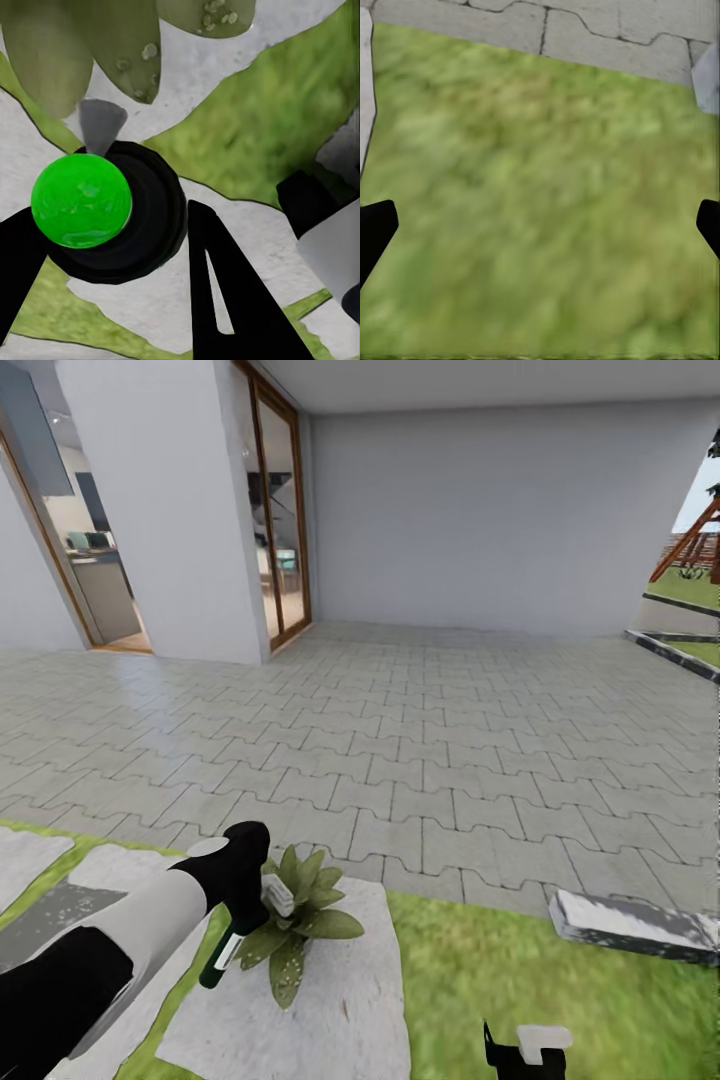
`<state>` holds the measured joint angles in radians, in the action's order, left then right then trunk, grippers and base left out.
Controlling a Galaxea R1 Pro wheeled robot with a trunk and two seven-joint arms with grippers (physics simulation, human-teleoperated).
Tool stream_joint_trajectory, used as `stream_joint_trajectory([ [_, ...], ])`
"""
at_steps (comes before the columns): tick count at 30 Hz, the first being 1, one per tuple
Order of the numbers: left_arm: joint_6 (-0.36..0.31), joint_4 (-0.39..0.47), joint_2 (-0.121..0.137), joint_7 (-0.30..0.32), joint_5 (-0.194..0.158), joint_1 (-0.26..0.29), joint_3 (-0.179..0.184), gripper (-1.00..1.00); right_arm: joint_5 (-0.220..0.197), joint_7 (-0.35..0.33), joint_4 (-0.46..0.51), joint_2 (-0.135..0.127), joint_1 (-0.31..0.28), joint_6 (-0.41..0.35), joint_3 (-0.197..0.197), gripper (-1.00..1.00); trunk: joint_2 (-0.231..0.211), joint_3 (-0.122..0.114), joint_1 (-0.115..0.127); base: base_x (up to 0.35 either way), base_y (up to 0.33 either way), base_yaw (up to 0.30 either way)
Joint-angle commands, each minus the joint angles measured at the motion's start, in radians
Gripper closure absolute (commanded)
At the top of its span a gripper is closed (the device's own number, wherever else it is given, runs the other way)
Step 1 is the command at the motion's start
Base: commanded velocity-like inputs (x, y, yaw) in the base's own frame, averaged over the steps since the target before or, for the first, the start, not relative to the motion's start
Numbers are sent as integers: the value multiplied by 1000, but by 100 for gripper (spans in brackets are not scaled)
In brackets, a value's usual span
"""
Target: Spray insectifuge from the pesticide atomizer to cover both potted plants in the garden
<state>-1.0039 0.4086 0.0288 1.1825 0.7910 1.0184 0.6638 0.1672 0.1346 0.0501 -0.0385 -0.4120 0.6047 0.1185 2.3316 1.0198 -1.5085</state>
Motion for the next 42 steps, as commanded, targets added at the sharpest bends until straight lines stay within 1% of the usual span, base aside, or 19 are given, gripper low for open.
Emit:
stream_joint_trajectory([
  [1, -7, 3, 1, 10, 8, 0, 2, 100, 11, 4, -1, 0, -1, 3, 7, -100, 0, 1, 1, -87, 0, -13],
  [6, -6, -2, 2, 10, 8, 0, 3, 100, 11, 4, -1, 0, -1, 3, 7, -100, 0, 1, 1, -14, 0, -7],
  [12, -7, -2, 2, 9, 8, -1, 2, 100, 11, 4, -1, 0, -1, 3, 7, -100, 0, 1, 1, -141, 131, -156],
  [16, -7, -2, 3, 9, 8, -2, 2, 100, 11, 4, -1, 0, -1, 3, 7, -100, 0, 1, 1, -27, 156, -5],
  [22, -7, -1, 2, 9, 9, 0, 2, 100, 11, 4, -2, 0, -1, 3, 6, -100, 0, 1, 1, -1, 9, 0],
  [27, -8, -3, 0, 11, 8, 43, 2, 100, 11, 4, -1, 0, -1, 3, 6, -100, 0, 1, 1, 66, 109, 0],
  [31, -8, -5, 2, 11, 8, 45, 3, 100, 11, 4, -1, 0, -1, 3, 6, -100, 0, 1, 1, 151, 210, 0],
  [34, -7, -5, 2, 11, 8, 43, 4, 100, 11, 3, -1, 0, -1, 3, 6, -100, 0, 1, 1, 51, 31, -14],
  [42, -5, -7, 4, 11, 7, 37, 4, 100, 11, 3, -1, 0, -1, 3, 7, -100, 0, 1, 1, 3, 2, -252],
])
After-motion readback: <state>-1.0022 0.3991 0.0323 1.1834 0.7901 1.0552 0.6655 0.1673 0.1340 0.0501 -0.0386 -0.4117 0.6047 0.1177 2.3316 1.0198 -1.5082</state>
